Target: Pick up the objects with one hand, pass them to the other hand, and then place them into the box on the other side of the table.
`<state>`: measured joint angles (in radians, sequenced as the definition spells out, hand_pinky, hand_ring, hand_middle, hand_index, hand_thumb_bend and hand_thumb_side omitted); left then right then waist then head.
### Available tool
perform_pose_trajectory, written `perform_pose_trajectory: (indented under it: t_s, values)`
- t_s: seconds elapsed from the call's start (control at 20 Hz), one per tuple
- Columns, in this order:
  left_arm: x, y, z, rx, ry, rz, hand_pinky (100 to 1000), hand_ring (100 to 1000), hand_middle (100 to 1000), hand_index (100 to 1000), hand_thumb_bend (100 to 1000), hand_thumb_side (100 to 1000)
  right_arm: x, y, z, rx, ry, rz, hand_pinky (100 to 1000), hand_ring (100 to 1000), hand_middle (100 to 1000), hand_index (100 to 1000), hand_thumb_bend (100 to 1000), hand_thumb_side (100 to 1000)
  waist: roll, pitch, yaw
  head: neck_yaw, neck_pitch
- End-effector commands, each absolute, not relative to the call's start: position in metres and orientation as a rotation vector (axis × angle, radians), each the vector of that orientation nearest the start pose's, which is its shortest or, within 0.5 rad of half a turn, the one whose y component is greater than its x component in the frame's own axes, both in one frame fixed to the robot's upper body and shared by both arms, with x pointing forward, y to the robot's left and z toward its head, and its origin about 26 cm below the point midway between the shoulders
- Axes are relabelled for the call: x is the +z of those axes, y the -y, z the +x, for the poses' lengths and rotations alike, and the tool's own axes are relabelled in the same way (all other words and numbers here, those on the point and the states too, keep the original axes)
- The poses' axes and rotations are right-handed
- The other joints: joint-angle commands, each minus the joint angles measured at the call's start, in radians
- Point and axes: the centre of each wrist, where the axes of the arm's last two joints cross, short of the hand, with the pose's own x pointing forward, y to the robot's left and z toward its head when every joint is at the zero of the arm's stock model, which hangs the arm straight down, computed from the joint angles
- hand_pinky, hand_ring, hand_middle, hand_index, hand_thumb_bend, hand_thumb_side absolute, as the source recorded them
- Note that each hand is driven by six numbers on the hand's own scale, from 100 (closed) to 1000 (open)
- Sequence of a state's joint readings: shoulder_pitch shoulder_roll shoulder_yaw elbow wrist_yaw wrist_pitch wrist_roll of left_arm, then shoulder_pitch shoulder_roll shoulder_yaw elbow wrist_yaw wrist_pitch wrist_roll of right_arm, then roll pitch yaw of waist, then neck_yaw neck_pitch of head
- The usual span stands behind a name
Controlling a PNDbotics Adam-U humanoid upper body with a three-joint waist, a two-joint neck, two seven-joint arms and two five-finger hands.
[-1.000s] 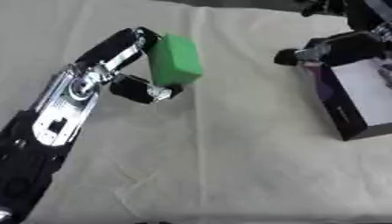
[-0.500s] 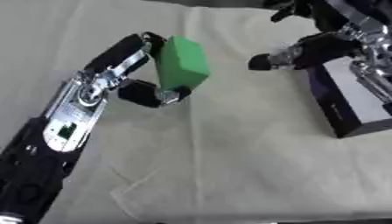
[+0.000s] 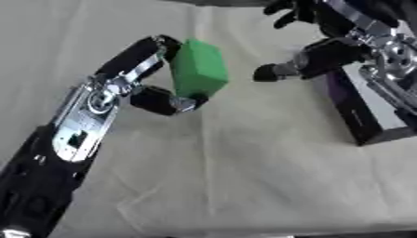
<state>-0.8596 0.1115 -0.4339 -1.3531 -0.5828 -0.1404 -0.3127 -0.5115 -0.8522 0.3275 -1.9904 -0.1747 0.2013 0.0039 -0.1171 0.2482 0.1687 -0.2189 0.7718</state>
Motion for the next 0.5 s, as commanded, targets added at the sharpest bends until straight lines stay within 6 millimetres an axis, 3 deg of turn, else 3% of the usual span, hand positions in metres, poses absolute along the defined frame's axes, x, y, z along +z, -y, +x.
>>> perform_pose_trajectory:
  t_s: [0.05,0.5]
  values:
    - [0.204,-0.055,0.394,-1.566,2.101,0.204,721,550,516,429,100,375,0.264,0.249,0.300,1.022,2.000,-0.254,730,824,837,821,819,220,-0.012,0.000,0.003,-0.009,-0.004]
    - [0.201,-0.044,0.391,-1.627,2.150,0.162,721,550,516,430,100,354,0.265,0.243,0.301,1.061,1.975,-0.213,729,828,841,822,810,213,-0.019,0.006,0.049,-0.027,-0.016]
